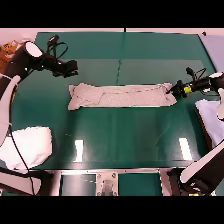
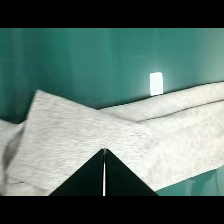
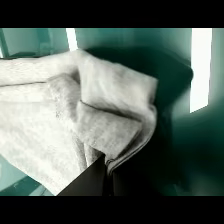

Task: Fold the shirts.

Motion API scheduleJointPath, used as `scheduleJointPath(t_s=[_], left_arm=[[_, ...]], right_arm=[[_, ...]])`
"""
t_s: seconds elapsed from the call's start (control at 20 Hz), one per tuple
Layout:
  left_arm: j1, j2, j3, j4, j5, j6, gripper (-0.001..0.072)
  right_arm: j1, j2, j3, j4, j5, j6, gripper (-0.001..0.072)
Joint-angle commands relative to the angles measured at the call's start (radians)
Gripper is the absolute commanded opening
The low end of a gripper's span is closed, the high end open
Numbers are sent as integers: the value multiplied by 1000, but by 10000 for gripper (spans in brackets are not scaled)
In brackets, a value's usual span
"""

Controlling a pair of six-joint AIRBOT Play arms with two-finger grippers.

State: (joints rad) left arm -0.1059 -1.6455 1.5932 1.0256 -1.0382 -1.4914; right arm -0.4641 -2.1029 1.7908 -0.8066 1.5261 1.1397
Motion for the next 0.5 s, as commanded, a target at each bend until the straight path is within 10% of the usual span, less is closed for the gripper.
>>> scheduleJointPath(t_s=[0.0, 0.45], left_arm=[[-79, -18, 0, -16, 64, 0, 24], [-518, -307, -3, -351, 486, 61, 24]], right_arm=[[27, 54, 32, 16, 44, -6, 9], [97, 460, 42, 61, 151, 73, 9]])
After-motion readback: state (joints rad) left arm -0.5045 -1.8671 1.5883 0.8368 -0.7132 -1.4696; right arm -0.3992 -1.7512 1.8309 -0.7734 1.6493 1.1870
